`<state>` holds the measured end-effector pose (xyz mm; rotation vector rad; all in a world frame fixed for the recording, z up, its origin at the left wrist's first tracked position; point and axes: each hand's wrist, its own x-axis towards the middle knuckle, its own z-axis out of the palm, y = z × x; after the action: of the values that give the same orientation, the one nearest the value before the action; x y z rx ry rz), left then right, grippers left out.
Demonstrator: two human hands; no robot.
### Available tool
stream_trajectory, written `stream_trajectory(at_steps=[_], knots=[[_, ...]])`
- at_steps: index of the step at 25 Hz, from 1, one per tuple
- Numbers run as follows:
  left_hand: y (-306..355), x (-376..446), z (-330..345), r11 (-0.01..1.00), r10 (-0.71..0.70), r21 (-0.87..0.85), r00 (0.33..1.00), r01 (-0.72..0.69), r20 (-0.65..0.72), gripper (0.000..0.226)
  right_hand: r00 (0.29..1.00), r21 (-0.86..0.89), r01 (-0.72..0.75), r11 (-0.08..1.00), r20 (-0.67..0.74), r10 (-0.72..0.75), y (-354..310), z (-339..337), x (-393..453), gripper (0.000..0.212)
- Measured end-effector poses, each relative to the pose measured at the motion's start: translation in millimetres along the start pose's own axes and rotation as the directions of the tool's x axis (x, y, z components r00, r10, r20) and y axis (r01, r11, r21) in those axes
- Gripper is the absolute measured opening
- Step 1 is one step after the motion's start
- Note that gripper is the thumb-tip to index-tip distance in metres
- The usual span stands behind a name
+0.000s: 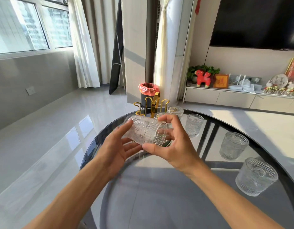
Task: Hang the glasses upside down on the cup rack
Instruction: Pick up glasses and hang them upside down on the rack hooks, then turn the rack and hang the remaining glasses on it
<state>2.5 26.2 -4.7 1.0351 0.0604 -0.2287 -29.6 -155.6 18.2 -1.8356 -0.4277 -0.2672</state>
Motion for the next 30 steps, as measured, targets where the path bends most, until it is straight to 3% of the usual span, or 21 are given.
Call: stream_trajectory(at_steps=[1, 3, 5, 8, 11, 15, 21, 24, 26, 28, 30], knots=[[9, 7, 1, 0.99, 0.134, 0.041, 0.99, -0.132, -0.035, 0.054, 0.999, 0.052, -0.033, 0.998, 0.015, 0.032, 0, -2, 12, 0.05], [30, 22, 2, 0.89, 0.425, 0.208, 0.904, -0.406, -0.052, 0.042, 0.996, 0.046, -0.064, 0.997, -0.052, 0.066, 4, -10, 42, 0.035], [49, 41, 3, 0.661, 0.634, 0.483, 0.772, -0.575, 0.05, 0.042, 0.988, -0.224, -0.036, 0.974, -0.157, 0.001, 11, -18, 83, 0.03], [57, 76, 3, 0.301, 0.678, 0.771, 0.695, -0.561, 0.241, 0.046, 0.996, -0.64, 0.052, 0.767, -0.022, -0.086, 27, -20, 139, 0.046], [42, 102, -2, -0.005, 0.634, 0.853, 0.658, -0.522, 0.406, 0.048, 0.996, -0.766, 0.03, 0.642, 0.08, 0.049, 50, -17, 170, 0.054], [16, 117, -16, -0.053, 0.573, 0.887, 0.714, -0.458, 0.402, 0.047, 0.992, -0.804, 0.041, 0.593, 0.102, 0.069, 72, -19, 175, 0.059], [-8, 120, -28, 0.113, 0.59, 0.911, 0.764, -0.397, 0.26, 0.042, 0.997, -0.855, 0.07, 0.513, 0.073, -0.014, 80, -19, 169, 0.059], [-1, 117, -22, 0.144, 0.534, 0.935, 0.821, -0.326, 0.204, 0.039, 0.994, -0.816, 0.053, 0.576, 0.098, 0.047, 81, -18, 164, 0.06], [1, 111, -16, 0.085, 0.485, 0.969, 0.859, -0.234, 0.165, 0.044, 0.997, -0.751, 0.055, 0.658, 0.077, 0.005, 77, -17, 146, 0.056], [-5, 96, -10, -0.028, 0.543, 0.983, 0.823, -0.184, 0.169, 0.052, 0.997, -0.662, 0.065, 0.747, 0.021, -0.069, 74, -17, 110, 0.053], [-22, 71, 1, -0.057, 0.651, 0.942, 0.703, -0.331, 0.287, 0.052, 0.996, -0.579, 0.038, 0.814, -0.046, -0.079, 75, -22, 54, 0.052]])
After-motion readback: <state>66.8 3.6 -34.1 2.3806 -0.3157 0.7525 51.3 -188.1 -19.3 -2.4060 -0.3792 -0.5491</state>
